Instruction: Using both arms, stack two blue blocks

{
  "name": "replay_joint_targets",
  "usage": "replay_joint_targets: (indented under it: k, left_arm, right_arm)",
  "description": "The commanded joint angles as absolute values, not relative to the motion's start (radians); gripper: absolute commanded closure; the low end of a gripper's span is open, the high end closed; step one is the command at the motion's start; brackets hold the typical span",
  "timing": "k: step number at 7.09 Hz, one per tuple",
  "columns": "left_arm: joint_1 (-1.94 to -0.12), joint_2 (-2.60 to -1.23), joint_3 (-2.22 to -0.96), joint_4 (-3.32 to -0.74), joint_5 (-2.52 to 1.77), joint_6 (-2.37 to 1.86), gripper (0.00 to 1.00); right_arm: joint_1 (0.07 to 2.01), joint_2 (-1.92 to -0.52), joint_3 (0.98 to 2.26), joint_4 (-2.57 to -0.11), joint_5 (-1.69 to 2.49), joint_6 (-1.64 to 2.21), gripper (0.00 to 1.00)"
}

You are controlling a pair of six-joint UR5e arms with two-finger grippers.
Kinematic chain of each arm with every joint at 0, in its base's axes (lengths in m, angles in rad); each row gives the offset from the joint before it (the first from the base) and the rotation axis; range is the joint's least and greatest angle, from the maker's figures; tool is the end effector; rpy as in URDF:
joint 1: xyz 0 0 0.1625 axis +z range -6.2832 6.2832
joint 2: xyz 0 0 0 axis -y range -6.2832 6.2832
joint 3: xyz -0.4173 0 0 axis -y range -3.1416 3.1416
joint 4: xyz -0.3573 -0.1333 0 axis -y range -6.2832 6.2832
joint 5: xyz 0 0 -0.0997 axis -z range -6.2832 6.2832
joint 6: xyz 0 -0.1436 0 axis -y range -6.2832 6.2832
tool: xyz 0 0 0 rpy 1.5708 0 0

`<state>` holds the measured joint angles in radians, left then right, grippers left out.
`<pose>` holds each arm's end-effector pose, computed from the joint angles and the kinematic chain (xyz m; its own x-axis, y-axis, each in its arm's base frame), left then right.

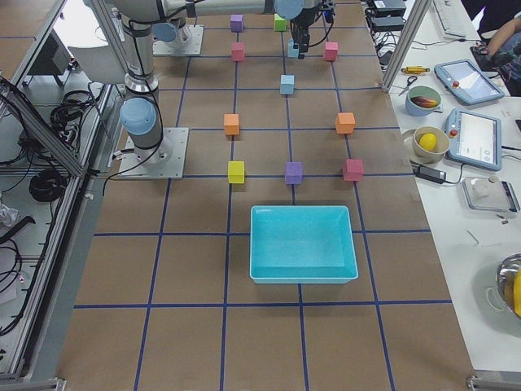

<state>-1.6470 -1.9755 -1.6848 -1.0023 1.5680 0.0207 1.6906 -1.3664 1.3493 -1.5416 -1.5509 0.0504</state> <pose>-0.1776 -0.5695 0.2305 -0.9953 0.0969 0.0018 0.0967 0.9941 -0.0498 0.1997 -0.5198 0.4325 -0.9974 -0.0691 -0.0193 -0.0693 0.9975 0.0131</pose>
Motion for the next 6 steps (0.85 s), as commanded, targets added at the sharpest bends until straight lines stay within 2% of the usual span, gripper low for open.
replay_joint_targets:
  k: [1, 3, 6]
  left_arm:
    - [-1.837, -1.977, -1.487, -1.240, 1.655, -0.145, 0.91]
    - [-1.917, -1.988, -1.454, -1.244, 1.561, -0.306, 0.91]
    - [-1.933, -2.042, -1.486, -1.137, 1.542, -0.385, 0.91]
  right_arm:
    - [1.631, -1.507, 1.441, -1.456, -1.612, -0.043, 0.00]
    - [1.632, -1.561, 1.564, -1.641, -1.615, -0.020, 0.00]
    - [1.634, -1.554, 1.551, -1.651, -1.597, -0.023, 0.00]
